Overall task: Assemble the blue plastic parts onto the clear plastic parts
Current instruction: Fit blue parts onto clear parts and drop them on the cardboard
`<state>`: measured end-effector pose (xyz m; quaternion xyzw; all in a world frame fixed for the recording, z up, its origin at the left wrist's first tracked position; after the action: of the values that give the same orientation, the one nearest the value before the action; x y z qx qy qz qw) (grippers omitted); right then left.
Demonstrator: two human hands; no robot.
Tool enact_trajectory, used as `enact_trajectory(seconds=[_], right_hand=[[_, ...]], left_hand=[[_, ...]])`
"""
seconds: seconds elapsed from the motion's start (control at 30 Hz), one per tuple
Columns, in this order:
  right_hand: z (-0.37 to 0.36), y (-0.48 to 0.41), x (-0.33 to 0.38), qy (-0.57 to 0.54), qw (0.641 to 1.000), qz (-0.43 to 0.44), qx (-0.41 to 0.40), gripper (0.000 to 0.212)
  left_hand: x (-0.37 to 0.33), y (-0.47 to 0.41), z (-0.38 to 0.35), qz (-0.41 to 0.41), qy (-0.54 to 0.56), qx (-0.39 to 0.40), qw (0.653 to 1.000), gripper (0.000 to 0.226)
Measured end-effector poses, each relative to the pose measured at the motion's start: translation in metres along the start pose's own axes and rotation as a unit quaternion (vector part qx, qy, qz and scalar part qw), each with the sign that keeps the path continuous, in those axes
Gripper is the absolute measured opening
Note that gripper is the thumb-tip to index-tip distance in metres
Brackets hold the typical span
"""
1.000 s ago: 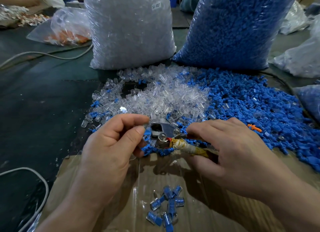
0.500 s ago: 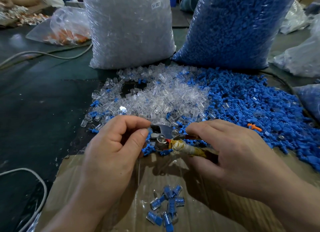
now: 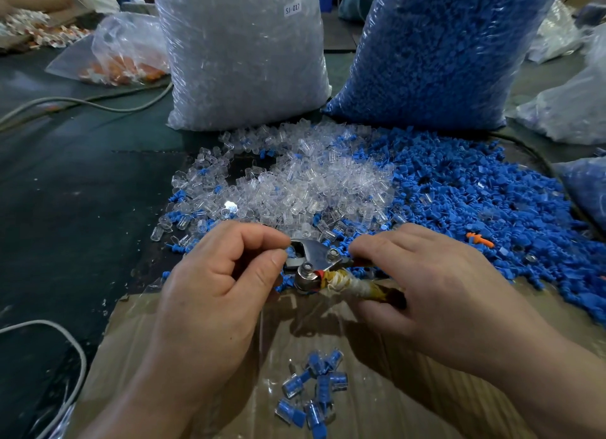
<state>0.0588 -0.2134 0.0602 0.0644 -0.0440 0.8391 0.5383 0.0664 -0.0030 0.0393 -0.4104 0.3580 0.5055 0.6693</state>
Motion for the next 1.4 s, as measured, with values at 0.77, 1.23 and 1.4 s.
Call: enact_trajectory(seconds=[0.77,1.23,1.4], right_hand=[[-0.007,-0.003,-0.006,0.023,0.999,-0.043,-0.016,0.059],[-0.007,-0.016,0.001,0.026,0.995,-0.024,-0.097,0.044],[-0.018,-0.015,0.028,0.041,0.99,0.085,-0.107,0.01]], left_hand=[[0.002,0.003,-0.001,0.026,-0.024,-0.034,0.999,0.013],[0.012,0.004,-0.023,0.084,-0.013,-0.018,0.996,0.016],[0.005,0.007,-0.024,0.045,-0.049,-0.011,0.998,0.016]])
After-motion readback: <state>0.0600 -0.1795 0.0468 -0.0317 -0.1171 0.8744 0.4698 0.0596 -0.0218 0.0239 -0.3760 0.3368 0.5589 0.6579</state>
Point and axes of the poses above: each hand's wrist, its own y-axis away from the middle knuckle, its own z-axis out of the back of the hand, x = y × z, the point moved 2 cm from there along -y, towards the middle knuckle, and after that the axes turned 10 degrees about x, right-handed, at the moved point
